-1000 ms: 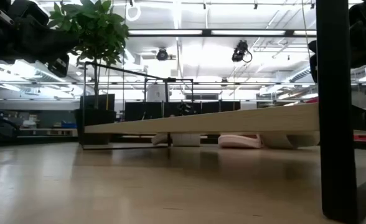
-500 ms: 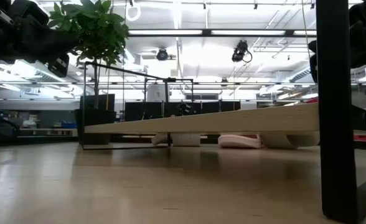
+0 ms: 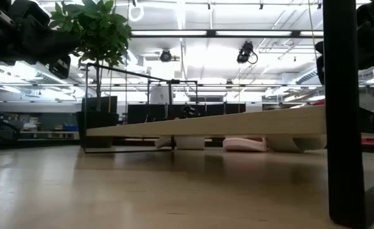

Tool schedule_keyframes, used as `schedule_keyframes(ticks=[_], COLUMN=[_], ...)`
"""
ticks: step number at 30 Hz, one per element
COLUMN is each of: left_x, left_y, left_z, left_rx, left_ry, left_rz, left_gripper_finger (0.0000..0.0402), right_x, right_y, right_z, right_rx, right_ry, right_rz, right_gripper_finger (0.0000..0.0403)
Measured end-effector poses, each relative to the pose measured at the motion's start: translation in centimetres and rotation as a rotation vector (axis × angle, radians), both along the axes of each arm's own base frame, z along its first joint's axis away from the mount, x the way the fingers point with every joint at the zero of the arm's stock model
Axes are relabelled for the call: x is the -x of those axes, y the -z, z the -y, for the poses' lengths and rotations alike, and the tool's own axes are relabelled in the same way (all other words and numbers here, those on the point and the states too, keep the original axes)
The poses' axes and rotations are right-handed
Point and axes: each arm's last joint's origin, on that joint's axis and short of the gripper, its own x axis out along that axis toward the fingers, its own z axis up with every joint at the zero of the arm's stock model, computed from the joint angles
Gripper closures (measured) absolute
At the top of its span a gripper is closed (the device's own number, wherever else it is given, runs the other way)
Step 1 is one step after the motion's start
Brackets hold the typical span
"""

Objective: Pick and place slides into the shelf

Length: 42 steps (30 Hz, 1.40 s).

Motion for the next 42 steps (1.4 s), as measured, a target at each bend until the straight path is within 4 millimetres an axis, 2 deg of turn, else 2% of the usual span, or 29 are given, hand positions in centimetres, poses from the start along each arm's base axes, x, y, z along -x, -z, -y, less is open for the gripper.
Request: schedule_keyframes(ticks=[42], left_x=[0.0], left_y=[-0.01], left_z=[0.0], left_rx=[0.0], left_ry=[0.0], left_rz=[0.001], left_gripper_finger=[0.0366], right_x=[0.0], right_y=[0.01], right_z=[0.0], right_rx=[0.0], right_ry=[0.0], right_rz=[0.0], right_gripper_finger=[0.0385])
